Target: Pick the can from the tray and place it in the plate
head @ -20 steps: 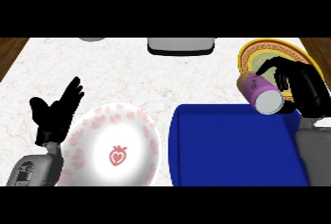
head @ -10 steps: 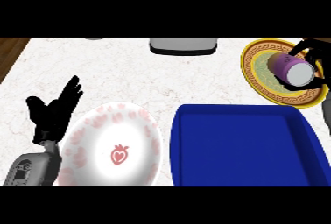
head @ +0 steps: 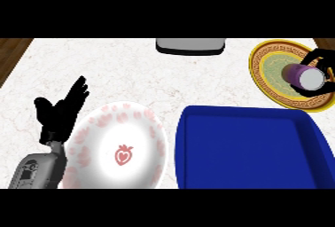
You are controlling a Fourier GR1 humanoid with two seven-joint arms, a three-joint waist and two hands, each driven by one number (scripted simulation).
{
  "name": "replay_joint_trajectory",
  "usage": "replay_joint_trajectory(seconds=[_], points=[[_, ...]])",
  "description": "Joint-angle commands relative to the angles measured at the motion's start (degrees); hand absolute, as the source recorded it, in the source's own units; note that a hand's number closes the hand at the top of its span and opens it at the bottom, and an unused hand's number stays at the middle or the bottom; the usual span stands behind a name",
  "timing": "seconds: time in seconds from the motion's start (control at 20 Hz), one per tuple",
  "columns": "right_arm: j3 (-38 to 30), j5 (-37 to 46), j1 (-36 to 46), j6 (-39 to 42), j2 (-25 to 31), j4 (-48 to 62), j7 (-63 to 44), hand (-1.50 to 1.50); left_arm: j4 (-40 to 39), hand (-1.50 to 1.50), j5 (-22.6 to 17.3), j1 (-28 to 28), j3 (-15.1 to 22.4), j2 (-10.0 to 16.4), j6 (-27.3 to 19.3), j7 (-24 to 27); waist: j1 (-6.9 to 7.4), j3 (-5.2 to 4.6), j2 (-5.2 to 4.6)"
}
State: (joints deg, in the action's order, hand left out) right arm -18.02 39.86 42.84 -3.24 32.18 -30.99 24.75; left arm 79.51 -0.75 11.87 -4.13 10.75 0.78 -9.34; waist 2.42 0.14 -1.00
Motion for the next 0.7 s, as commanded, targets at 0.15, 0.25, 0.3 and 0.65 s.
replay_joint_trajectory(seconds=[0.15,0.25,0.3,0.65], points=[[0.24,0.89,4.65,6.82,3.83,13.6,8.58,-1.5,-0.23,0.0,0.5,0.34,0.46,0.06,0.5,-0.14,0.57,0.08,-0.21],[-1.89,-0.92,5.6,5.91,4.02,14.72,11.85,-1.5,-1.39,0.0,0.58,-1.53,0.59,-0.52,1.03,4.01,1.08,0.12,-0.5],[-1.81,-0.73,4.83,2.6,2.25,14.43,14.4,-1.5,-2.17,0.0,-0.27,1.45,-0.97,0.88,1.23,1.39,0.68,0.13,-0.44],[-9.1,-10.92,7.27,15.22,3.3,13.14,28.24,-1.5,1.32,0.0,0.53,-2.15,0.06,-0.68,-0.61,-0.18,-0.72,0.06,0.41]])
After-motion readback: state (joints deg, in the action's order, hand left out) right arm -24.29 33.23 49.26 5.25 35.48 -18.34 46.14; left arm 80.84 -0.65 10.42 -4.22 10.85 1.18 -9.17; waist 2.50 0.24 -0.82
